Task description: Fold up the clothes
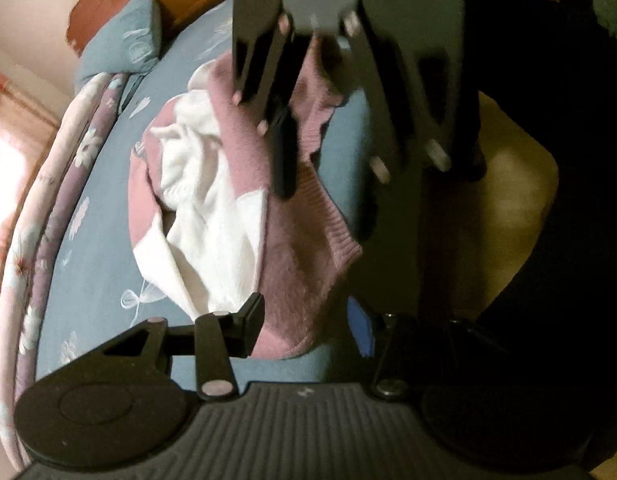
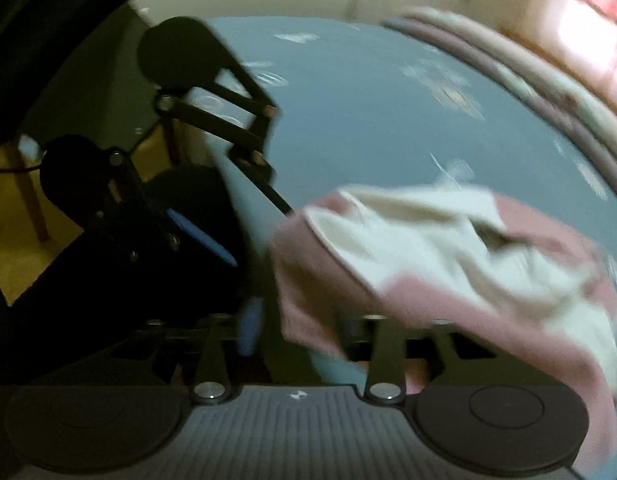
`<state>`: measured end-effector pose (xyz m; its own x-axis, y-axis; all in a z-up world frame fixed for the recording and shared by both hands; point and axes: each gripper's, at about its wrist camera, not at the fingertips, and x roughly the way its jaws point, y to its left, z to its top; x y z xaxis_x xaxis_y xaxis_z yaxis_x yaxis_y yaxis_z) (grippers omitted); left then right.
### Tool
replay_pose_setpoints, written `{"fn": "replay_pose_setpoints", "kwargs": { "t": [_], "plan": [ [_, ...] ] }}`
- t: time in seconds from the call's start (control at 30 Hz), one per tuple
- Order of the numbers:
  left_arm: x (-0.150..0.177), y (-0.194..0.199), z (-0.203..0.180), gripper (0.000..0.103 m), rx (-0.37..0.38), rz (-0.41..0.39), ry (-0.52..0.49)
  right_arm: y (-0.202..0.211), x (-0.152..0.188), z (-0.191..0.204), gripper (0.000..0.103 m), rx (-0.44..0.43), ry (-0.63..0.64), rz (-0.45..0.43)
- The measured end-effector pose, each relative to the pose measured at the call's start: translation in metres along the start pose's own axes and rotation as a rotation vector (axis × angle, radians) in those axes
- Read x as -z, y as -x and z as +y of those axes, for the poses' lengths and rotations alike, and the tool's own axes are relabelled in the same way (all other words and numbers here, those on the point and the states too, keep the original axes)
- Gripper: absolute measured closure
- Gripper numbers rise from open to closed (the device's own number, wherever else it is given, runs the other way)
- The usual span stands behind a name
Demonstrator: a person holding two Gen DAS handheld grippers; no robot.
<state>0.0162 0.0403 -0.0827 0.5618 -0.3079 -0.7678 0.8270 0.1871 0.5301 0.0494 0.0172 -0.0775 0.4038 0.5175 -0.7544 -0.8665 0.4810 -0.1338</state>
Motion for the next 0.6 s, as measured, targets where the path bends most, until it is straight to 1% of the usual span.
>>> {"fn": "replay_pose_setpoints", "kwargs": {
  "t": [0.1,0.17,0.3,0.33,0.37,0.4,0.43,0.5,0.53,0.6],
  "plan": [
    [0.008,0.0,0.002,0.056,-0.003,-0.011,0.046,-0.019,-0.004,0.004,0.038,-0.027,0.059,-0.002],
    [0.013,0.0,0.004,0.056,0.001,-0.025,0.077,-0.03,-0.004,0.005,0.038,-0.043,0.081,0.016],
    [0.023,-0.001,0.01,0.056,0.021,-0.06,0.149,-0.049,0.004,0.013,0.04,0.017,0.186,0.083],
    [0.025,-0.003,0.012,0.056,0.027,-0.069,0.166,-0.051,0.005,0.017,0.044,0.039,0.222,0.092],
    [0.027,-0.004,0.015,0.056,0.032,-0.078,0.184,-0.054,0.007,0.02,0.055,0.061,0.258,0.101],
    [0.028,-0.005,0.016,0.056,0.035,-0.087,0.192,-0.052,0.006,0.021,0.064,0.082,0.276,0.11],
    [0.029,-0.008,0.019,0.056,0.04,-0.096,0.199,-0.051,0.005,0.022,0.074,0.102,0.292,0.119],
    [0.03,-0.012,0.022,0.056,0.047,-0.108,0.211,-0.044,-0.002,0.016,0.087,0.072,0.267,0.132],
    [0.03,-0.014,0.023,0.056,0.046,-0.115,0.215,-0.041,-0.006,0.012,0.09,0.062,0.251,0.132],
    [0.028,-0.018,0.024,0.056,0.048,-0.125,0.221,-0.035,-0.012,0.006,0.09,0.055,0.219,0.133]
  ]
}}
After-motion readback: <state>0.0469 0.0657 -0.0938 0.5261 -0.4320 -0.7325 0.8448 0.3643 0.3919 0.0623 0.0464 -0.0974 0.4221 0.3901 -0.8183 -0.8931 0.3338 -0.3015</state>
